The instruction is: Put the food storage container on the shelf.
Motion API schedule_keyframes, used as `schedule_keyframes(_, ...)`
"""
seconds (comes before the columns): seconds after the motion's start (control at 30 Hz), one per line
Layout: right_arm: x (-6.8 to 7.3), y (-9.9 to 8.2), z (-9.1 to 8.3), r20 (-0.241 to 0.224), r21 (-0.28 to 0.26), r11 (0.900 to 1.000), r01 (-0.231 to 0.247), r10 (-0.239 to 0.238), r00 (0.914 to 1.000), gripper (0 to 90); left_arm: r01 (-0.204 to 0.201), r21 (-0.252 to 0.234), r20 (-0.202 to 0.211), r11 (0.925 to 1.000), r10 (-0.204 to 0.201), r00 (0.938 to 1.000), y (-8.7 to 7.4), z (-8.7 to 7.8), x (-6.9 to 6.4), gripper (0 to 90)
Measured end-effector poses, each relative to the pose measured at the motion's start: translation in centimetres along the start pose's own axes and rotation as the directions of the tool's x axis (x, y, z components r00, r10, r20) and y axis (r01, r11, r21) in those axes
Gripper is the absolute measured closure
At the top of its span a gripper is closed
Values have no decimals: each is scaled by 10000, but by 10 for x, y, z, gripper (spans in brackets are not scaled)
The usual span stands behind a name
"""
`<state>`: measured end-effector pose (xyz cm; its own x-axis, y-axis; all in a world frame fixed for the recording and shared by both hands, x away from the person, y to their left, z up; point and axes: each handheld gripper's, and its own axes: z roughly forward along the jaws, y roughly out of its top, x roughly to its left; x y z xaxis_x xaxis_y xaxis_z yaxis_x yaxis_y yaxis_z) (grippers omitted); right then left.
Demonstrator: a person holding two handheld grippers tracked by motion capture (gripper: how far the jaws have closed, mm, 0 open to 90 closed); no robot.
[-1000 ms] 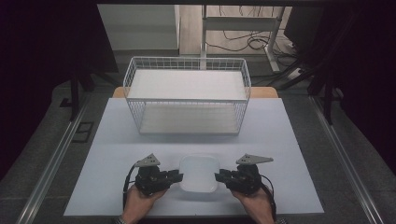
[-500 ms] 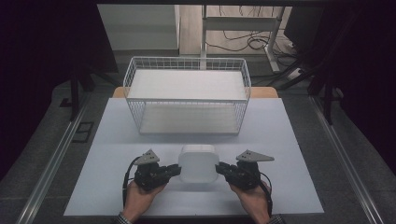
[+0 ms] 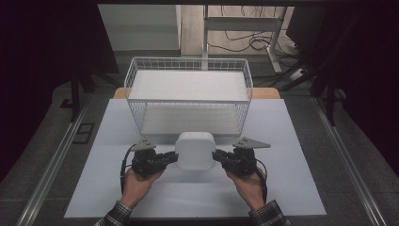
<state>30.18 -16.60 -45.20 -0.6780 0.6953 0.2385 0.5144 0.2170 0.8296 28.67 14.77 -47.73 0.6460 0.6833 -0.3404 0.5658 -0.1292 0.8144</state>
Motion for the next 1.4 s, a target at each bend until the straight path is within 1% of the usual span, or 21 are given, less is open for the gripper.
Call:
schedule_keyframes(0.03,-2,4,2,23,-54,10000,47,-47,10000,780,11,-27,5,10000,-11,10000,2,1,2,801)
schedule_keyframes(0.13,-5,9,5,36,-114,9999,78,-78,10000,781,25,-131,-25,9999,-25,10000,8,4,8,801)
schedule_keyframes(0.27,-11,19,11,76,-258,9996,122,-120,9999,781,14,-223,-191,9997,-19,9998,19,8,16,799)
schedule_keyframes(0.4,-18,31,20,194,-391,9990,210,-203,9996,782,22,-341,-288,9994,-32,9996,30,16,28,796)
schedule_keyframes(0.5,-25,38,28,276,-407,9989,248,-236,9993,782,185,-369,-260,9991,-194,9995,35,23,40,793)
schedule_keyframes(0.57,-32,41,38,315,-359,9992,188,-177,9993,783,146,-281,-316,9995,-155,9994,38,28,46,793)
schedule_keyframes(0.6,-32,41,38,315,-359,9992,188,-177,9993,783,182,-266,-347,9995,-191,9992,39,31,48,793)
schedule_keyframes(0.63,-35,41,41,318,-364,9992,132,-121,9994,782,167,-199,-346,9997,-174,9992,40,33,51,792)
schedule_keyframes(0.77,-45,39,54,340,-147,9999,-70,75,9994,781,354,-6,-458,9994,-354,9983,39,42,60,790)
schedule_keyframes(0.83,-46,38,57,324,-122,9998,-137,141,9994,781,308,87,-490,9995,-303,9983,38,43,62,790)
schedule_keyframes(0.9,-49,36,61,349,-24,9998,-188,188,9992,780,446,130,-582,9989,-437,9973,36,47,62,789)
schedule_keyframes(0.93,-50,35,63,363,37,9998,-220,219,9991,779,405,161,-626,9990,-394,9973,36,48,64,789)
schedule_keyframes(0.97,-53,33,67,424,58,9996,-267,264,9987,778,400,248,-673,9989,-382,9970,36,50,65,787)
schedule_keyframes(1.03,-53,33,69,482,109,9995,-281,275,9985,777,450,296,-789,9985,-426,9960,35,53,67,786)
schedule_keyframes(1.13,-54,32,74,662,226,9995,-222,207,9976,775,443,399,-1006,9982,-401,9941,35,58,68,783)
schedule_keyframes(1.2,-55,32,76,779,255,9995,-185,164,9968,768,497,304,-958,9983,-466,9943,35,59,70,782)
schedule_keyframes(1.23,-57,32,78,766,170,9995,-278,264,9967,764,498,287,-934,9983,-470,9945,36,59,70,781)
schedule_keyframes(1.27,-57,32,78,766,170,9995,-278,264,9967,764,493,258,-952,9984,-467,9944,37,60,69,781)
schedule_keyframes(1.3,-60,33,79,860,237,9994,-259,238,9960,753,449,239,-946,9987,-424,9946,37,60,69,779)
schedule_keyframes(1.33,-60,33,79,860,237,9994,-259,238,9960,753,361,251,-933,9990,-336,9951,38,61,68,779)
schedule_keyframes(1.4,-62,34,82,1007,234,9995,-191,166,9948,740,171,242,-1121,9996,-143,9936,40,62,67,765)
